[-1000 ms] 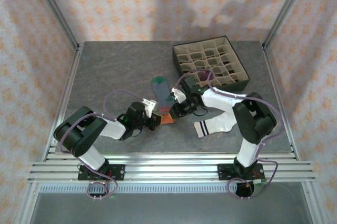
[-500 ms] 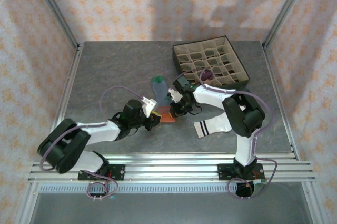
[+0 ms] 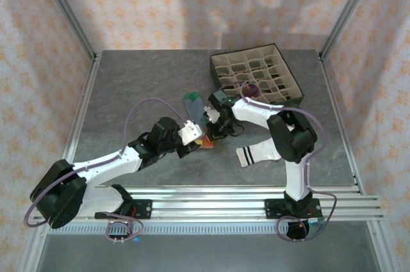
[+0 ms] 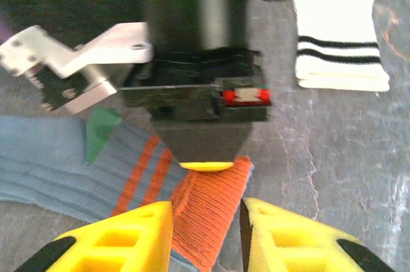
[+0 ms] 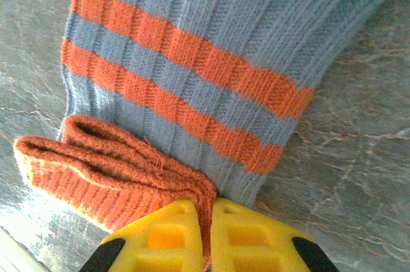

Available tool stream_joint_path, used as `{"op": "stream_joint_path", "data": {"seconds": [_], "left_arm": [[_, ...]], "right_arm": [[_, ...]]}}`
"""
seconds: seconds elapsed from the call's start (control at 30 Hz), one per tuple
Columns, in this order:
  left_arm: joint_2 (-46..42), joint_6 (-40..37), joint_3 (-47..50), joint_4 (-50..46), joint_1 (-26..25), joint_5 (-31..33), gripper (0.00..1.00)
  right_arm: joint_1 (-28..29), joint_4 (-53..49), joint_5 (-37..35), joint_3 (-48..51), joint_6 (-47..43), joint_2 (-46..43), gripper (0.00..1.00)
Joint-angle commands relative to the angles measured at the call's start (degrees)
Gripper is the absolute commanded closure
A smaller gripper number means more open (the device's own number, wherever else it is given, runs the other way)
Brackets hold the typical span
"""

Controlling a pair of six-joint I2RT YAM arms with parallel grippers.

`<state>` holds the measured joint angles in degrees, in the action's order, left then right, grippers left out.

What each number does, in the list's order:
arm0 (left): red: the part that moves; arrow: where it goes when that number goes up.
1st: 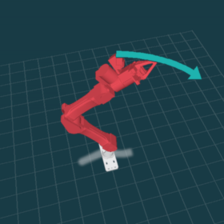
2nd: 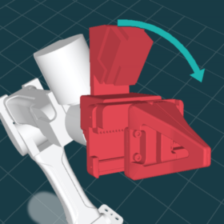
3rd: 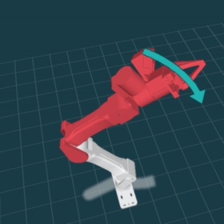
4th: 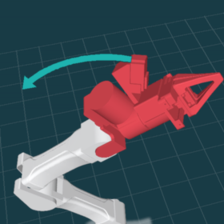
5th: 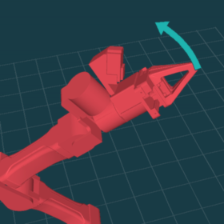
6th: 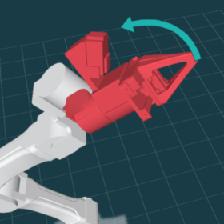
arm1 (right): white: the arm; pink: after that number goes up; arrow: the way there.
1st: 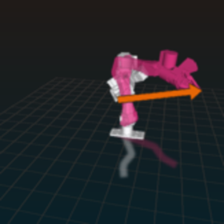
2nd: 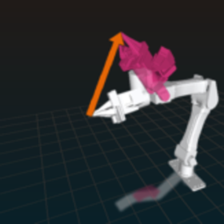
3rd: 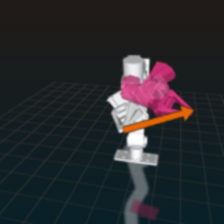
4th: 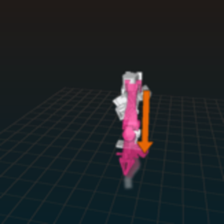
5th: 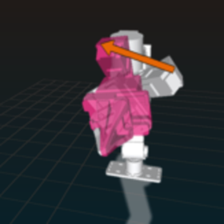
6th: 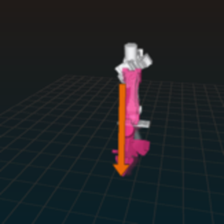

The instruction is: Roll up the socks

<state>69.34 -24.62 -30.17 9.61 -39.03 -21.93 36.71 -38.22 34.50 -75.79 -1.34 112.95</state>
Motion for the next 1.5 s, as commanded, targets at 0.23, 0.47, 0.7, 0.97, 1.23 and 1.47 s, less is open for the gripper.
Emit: {"op": "stream_joint_path", "data": {"seconds": [0.23, 0.47, 0.7, 0.97, 1.23, 1.47], "left_arm": [[8.13, -21.94, -3.89, -2.22, -4.28, 9.59, 0.60], [18.53, -26.68, -8.82, -1.06, -7.27, 12.57, 0.60], [25.20, -27.47, -10.00, 1.35, -8.23, 15.82, 0.62], [29.32, -26.39, -14.02, -1.01, -9.05, 19.91, 0.94], [26.66, -14.87, -17.36, -10.72, -6.65, 5.36, 1.00], [26.60, -5.19, -19.96, -16.25, -2.51, -8.74, 1.00]], "right_arm": [[-1.99, -5.55, -3.83, -0.49, -1.91, 2.42, 0.92], [-2.08, -5.99, -3.30, -0.35, -2.67, 2.42, 0.92], [-2.74, -6.61, -2.55, -0.04, -3.64, 1.95, 0.92], [-3.79, -6.20, -0.03, 1.98, -5.00, -0.79, 0.85], [-5.79, 7.81, -0.45, 12.54, 1.07, -17.61, 0.56], [-6.34, 14.40, 6.60, 16.92, 1.86, -19.43, 0.52]]}}
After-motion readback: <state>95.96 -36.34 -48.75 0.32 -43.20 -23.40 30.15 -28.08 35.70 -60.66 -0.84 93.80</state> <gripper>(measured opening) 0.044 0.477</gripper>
